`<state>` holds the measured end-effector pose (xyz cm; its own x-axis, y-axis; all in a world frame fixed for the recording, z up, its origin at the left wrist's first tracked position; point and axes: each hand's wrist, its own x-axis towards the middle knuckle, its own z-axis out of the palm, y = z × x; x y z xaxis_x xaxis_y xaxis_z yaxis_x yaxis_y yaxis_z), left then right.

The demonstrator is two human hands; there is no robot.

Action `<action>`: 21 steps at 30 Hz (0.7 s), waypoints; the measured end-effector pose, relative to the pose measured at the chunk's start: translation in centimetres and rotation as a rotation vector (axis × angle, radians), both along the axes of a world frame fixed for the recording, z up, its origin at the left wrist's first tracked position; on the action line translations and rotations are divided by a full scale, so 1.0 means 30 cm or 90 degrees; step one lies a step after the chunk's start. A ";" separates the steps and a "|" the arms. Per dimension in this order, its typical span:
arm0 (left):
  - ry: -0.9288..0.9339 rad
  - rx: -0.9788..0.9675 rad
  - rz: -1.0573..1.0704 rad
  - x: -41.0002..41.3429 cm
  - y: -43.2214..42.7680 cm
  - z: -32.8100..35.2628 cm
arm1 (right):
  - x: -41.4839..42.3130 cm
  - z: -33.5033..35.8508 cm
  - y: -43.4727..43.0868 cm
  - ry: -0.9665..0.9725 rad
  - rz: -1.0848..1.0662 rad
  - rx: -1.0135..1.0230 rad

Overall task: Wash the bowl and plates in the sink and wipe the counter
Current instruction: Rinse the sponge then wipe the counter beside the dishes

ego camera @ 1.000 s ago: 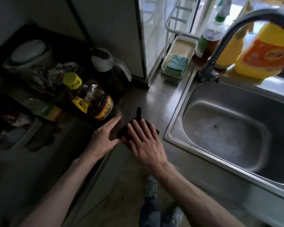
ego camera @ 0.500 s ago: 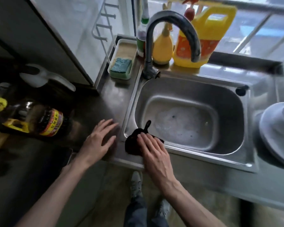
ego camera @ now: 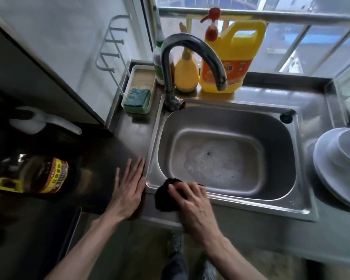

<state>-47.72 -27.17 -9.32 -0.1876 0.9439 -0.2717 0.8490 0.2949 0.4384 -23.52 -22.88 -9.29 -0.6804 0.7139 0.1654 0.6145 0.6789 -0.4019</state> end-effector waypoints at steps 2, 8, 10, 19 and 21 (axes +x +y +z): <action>-0.028 0.012 -0.004 -0.023 -0.002 0.006 | -0.160 -0.003 -0.017 -0.017 -0.006 0.001; -0.097 0.077 0.001 -0.068 0.023 0.043 | -0.363 -0.025 -0.014 -0.014 -0.180 -0.058; -0.127 0.069 -0.031 -0.091 0.041 0.055 | -0.404 -0.022 0.075 -0.001 -0.238 -0.093; 0.084 -0.015 -0.116 -0.145 0.150 0.024 | -0.558 -0.001 0.608 0.086 -0.343 -0.252; 0.098 -0.008 -0.113 -0.141 0.150 0.020 | -0.589 -0.004 0.617 0.130 -0.379 -0.255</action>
<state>-51.95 -22.68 -8.71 -0.0590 0.9625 -0.2648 0.9449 0.1394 0.2962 -41.18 -4.38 -9.41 -0.1435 0.9842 -0.1036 0.7190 0.0317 -0.6943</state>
